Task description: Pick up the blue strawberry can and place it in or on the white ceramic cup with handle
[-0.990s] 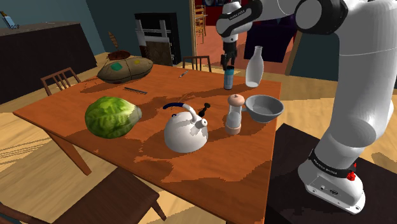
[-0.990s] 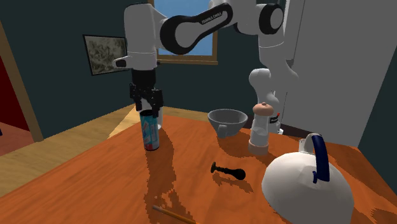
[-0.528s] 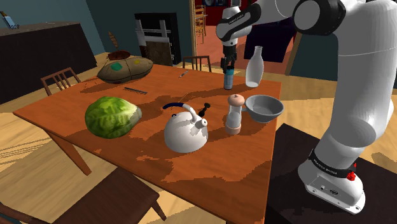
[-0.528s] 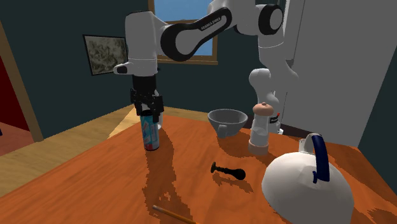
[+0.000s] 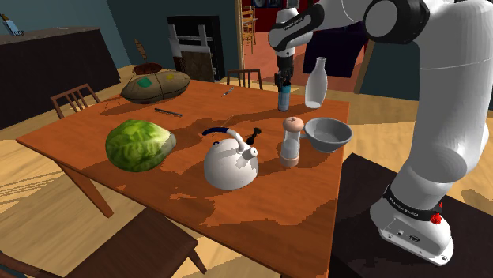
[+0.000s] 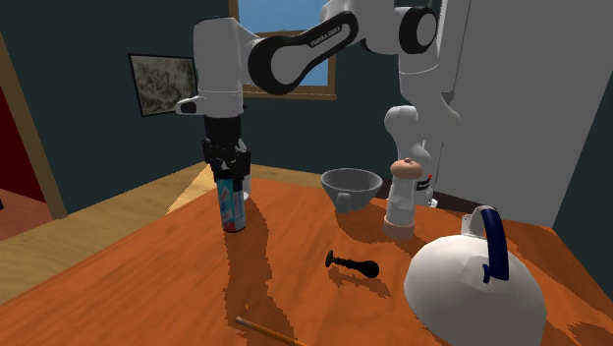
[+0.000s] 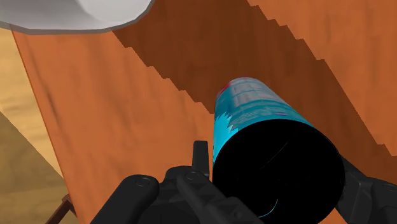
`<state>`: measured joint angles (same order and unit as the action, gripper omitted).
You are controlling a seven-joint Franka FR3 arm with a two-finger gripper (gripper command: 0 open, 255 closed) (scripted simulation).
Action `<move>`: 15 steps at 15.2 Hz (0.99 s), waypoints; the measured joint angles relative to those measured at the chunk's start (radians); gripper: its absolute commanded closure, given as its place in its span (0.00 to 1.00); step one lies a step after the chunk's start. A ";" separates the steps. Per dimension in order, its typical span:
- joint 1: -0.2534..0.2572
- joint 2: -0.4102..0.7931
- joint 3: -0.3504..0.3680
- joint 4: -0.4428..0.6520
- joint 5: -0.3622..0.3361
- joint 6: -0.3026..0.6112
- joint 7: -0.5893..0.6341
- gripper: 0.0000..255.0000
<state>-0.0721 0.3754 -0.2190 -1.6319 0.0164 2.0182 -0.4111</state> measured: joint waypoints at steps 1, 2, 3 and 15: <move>0.000 0.000 0.000 0.000 0.000 0.000 0.000 1.00; 0.000 0.000 0.000 0.000 0.000 0.000 0.000 1.00; 0.000 0.001 0.000 0.001 0.000 0.000 0.000 1.00; -0.001 -0.025 -0.004 0.083 -0.005 -0.108 -0.003 1.00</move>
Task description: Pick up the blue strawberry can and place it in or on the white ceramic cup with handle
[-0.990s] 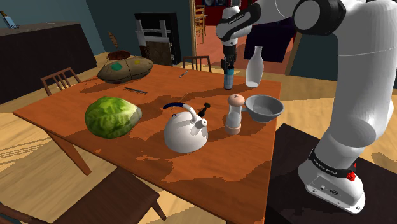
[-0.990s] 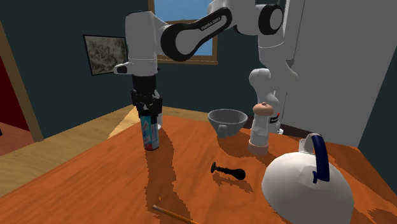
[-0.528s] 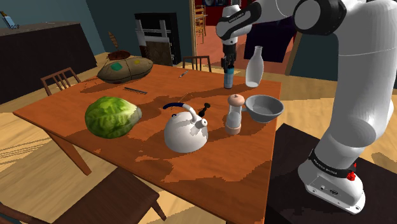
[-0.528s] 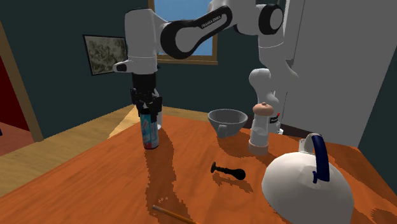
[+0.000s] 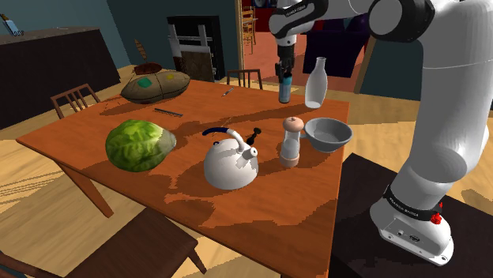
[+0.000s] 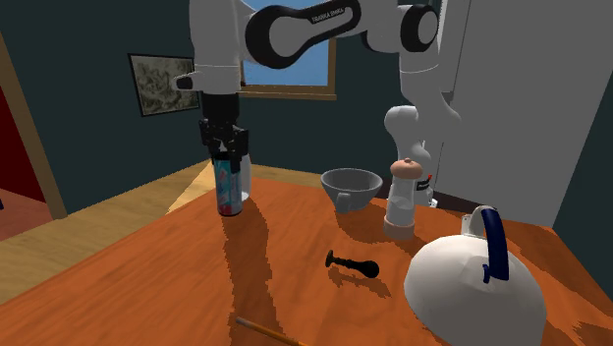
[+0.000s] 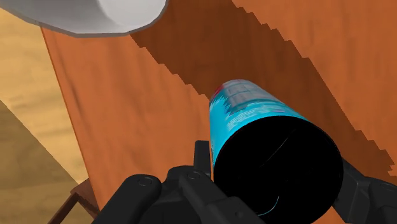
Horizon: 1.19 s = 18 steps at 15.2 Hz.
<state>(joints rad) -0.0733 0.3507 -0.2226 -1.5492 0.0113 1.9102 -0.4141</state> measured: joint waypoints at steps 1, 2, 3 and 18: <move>-0.001 -0.004 -0.001 0.009 -0.001 -0.013 -0.002 1.00; 0.000 -0.007 -0.001 0.019 -0.002 -0.026 0.000 1.00; 0.000 -0.010 -0.001 0.028 -0.002 -0.038 0.000 1.00; -0.008 0.002 -0.004 0.248 0.001 -0.245 -0.008 1.00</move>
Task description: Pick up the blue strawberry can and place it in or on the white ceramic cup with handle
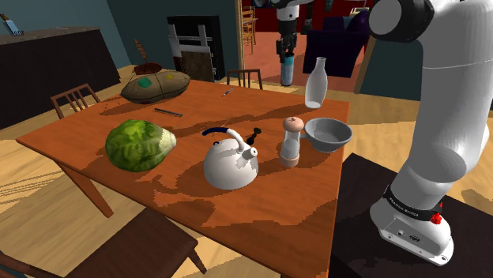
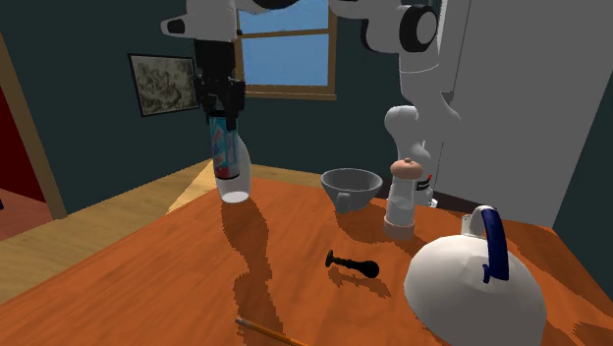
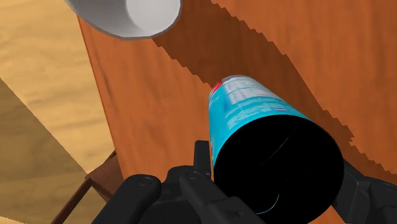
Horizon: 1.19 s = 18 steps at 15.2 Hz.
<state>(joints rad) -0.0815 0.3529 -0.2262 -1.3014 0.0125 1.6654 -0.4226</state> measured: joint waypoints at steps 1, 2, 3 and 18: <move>-0.001 0.004 0.000 0.015 0.001 -0.012 -0.001 1.00; 0.003 -0.015 0.000 -0.007 -0.003 -0.008 0.002 1.00; 0.010 -0.052 0.000 -0.052 -0.011 0.001 0.007 1.00; 0.083 -0.672 0.062 -0.698 -0.131 0.028 0.153 1.00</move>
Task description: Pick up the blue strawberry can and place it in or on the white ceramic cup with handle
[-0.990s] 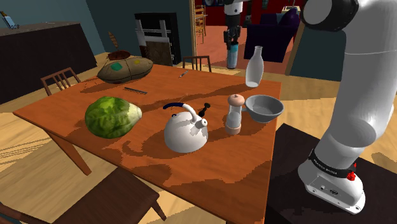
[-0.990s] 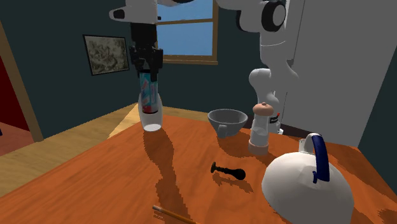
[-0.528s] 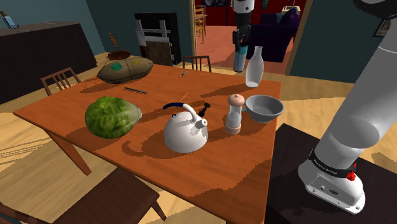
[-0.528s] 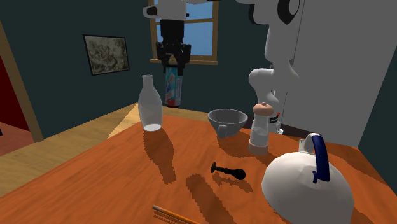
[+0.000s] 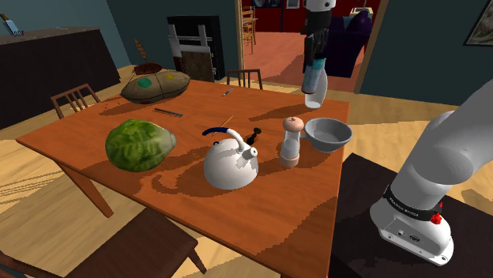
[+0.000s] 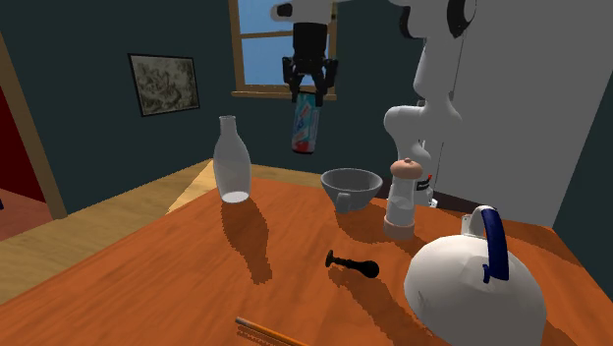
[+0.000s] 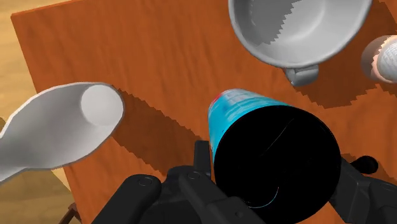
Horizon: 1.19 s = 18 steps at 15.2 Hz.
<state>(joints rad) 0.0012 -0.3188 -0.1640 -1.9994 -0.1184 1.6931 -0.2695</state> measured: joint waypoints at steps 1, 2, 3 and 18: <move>0.002 -0.034 0.009 -0.037 -0.002 0.002 0.013 1.00; 0.002 -0.078 0.015 -0.072 -0.007 -0.008 0.019 1.00; 0.003 -0.116 0.023 -0.089 -0.008 -0.028 0.027 1.00; 0.007 -0.425 0.085 -0.389 -0.003 -0.045 0.100 1.00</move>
<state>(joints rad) 0.0082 -0.7433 -0.0790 -2.3880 -0.1216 1.6478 -0.1690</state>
